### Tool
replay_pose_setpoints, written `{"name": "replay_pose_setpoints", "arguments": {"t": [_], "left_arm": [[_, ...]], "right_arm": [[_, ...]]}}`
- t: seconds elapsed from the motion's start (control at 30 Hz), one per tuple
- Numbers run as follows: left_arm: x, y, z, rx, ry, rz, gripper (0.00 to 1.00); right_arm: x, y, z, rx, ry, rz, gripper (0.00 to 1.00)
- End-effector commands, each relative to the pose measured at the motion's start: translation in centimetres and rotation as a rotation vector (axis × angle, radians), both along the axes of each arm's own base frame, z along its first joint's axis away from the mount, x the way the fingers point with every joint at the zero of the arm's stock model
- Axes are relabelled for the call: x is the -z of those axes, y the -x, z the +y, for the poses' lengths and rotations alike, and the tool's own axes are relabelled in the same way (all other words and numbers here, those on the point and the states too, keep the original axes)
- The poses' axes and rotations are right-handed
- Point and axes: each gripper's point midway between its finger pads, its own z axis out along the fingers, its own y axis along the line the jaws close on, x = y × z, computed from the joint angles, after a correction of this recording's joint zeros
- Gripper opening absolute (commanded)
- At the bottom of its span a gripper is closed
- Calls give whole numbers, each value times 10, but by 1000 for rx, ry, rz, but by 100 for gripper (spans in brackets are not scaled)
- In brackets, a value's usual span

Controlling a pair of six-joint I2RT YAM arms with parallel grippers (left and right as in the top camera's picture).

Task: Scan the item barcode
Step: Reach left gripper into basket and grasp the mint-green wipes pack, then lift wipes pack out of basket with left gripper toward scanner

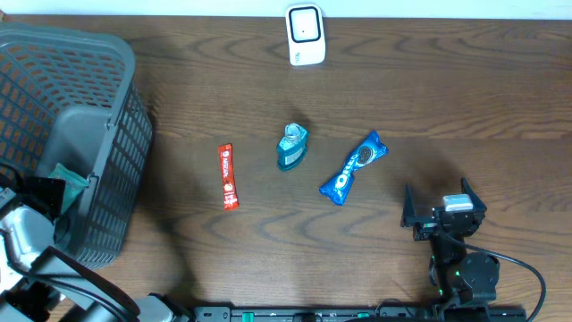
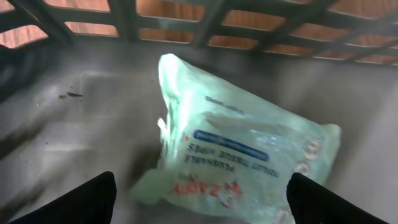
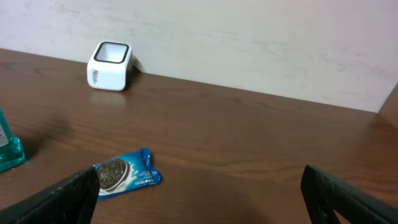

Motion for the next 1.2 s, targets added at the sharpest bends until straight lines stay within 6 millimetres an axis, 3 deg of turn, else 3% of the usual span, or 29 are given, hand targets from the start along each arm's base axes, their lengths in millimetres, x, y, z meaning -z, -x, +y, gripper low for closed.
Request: {"name": "replay_pose_setpoints", "arguments": {"t": [0.0,0.23,0.27,0.3,0.37,0.6,0.77,0.97,1.17], "left_arm": [[12,4,3,0,11,39,89],[50,6,1,23,73,105,91],[56,7,0,24,85,115,87],[62,8,-2,24,98,125,71],[68,10,-4,24,116,139,8],[62,-7,-14,64,163,41,7],[44,-22,-21,108,181,-52,7],[-9,-39,-23,165,103,-191,7],[-66,-43,-19,194,-41,-287,7]], "right_arm": [[0,0,-1,5,-8,0,99],[0,0,-1,5,-8,0,99],[0,0,-1,5,-8,0,99],[0,0,-1,5,-8,0,99],[0,0,-1,5,-8,0,99],[0,0,-1,5,-8,0,99],[0,0,-1,5,-8,0,99],[0,0,-1,5,-8,0,99],[0,0,-1,5,-8,0,99]]}}
